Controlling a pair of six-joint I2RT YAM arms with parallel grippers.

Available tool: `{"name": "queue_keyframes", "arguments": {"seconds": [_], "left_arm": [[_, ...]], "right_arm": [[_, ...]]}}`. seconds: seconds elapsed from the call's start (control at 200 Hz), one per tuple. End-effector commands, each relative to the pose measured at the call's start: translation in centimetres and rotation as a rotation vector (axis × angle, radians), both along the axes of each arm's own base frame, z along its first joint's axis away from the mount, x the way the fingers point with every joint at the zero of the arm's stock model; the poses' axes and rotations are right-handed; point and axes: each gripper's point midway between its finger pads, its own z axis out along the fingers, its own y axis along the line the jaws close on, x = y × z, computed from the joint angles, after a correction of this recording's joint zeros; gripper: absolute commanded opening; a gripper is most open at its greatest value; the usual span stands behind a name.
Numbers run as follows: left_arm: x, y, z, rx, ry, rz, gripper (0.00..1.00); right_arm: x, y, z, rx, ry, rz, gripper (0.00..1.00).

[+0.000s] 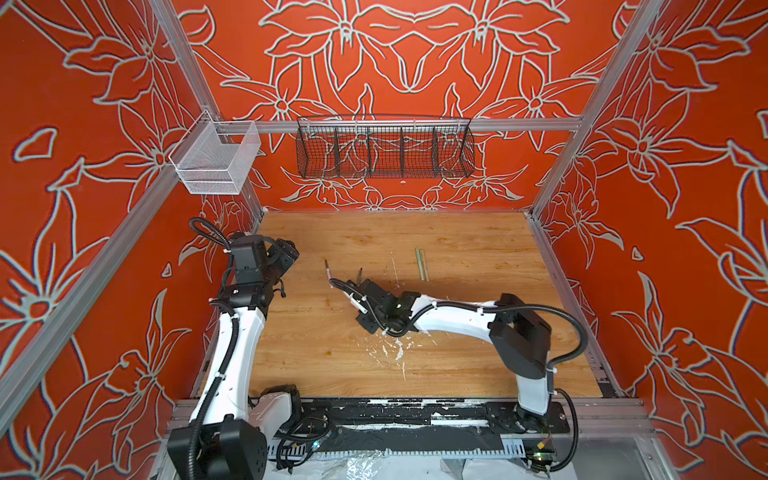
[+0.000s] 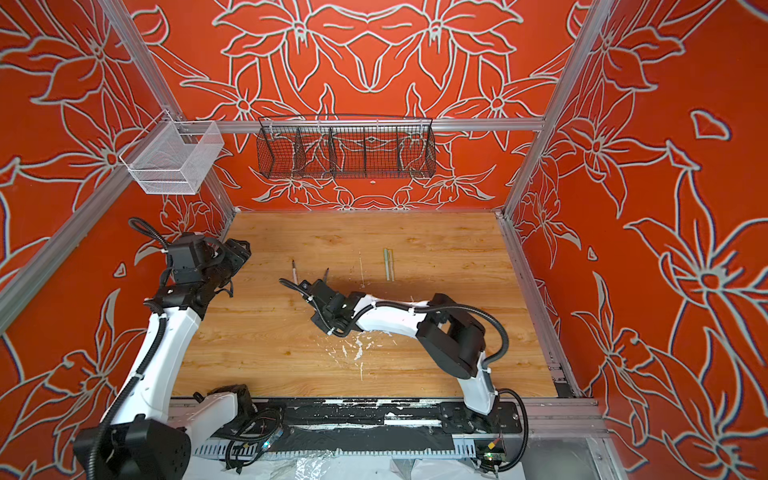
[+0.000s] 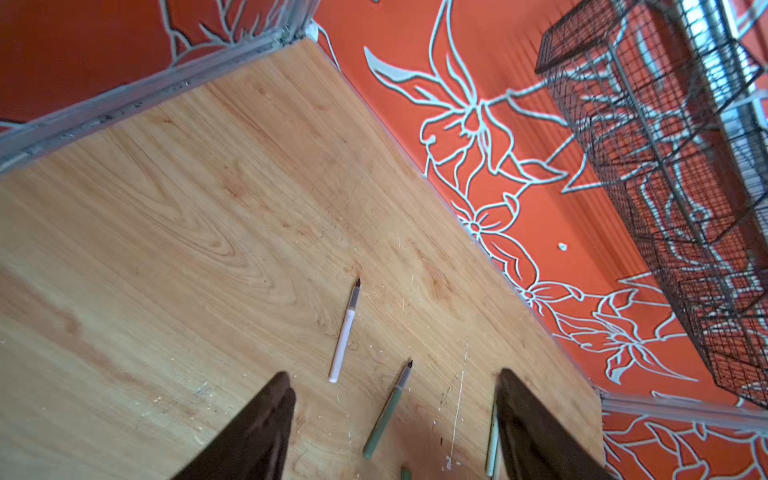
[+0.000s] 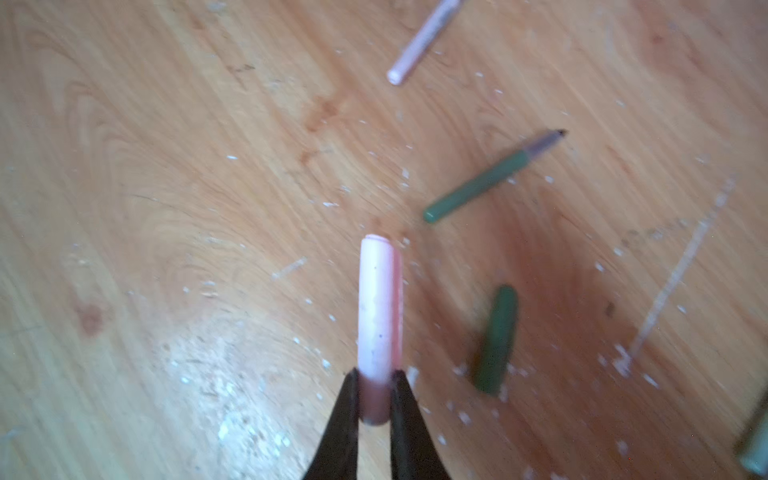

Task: Insert the pens into the pen caps

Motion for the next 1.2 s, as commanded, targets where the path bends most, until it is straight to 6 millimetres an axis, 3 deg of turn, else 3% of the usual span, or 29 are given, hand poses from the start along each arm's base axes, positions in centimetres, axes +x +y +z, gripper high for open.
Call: {"name": "queue_keyframes", "arguments": {"seconds": [0.0,0.255,0.38,0.525,0.651,0.861,1.101,1.196], "left_arm": [[1.1,-1.8,0.1,0.048,-0.001,-0.058,0.75],[1.5,-4.5,-1.4,0.079,0.042,-0.136,0.75],[1.4,-4.9,-1.5,0.094,0.046,-0.159,0.75],[1.4,-5.0,-2.4,0.1,0.068,-0.17,0.75],[1.4,-5.2,-3.3,0.108,0.092,-0.181,0.75],[1.4,-4.8,-5.7,0.156,0.183,-0.199,0.75],[1.9,-4.9,-10.1,0.187,0.352,-0.265,0.77],[1.9,-4.9,-11.2,0.187,0.387,-0.274,0.77]], "right_arm": [[1.1,-5.4,0.1,-0.036,-0.006,-0.161,0.14],[-0.2,-16.8,-0.3,-0.115,0.016,-0.419,0.14],[-1.3,-20.7,-0.8,-0.113,0.042,-0.522,0.14],[-2.1,-23.8,-2.7,-0.12,0.097,-0.621,0.14],[-2.5,-25.0,-4.0,-0.166,0.142,-0.671,0.14],[-2.8,-25.0,-5.3,-0.173,0.2,-0.711,0.14],[-3.0,-25.0,-7.4,-0.196,0.258,-0.745,0.16],[-2.8,-24.7,-7.3,-0.181,0.262,-0.751,0.24]]}}
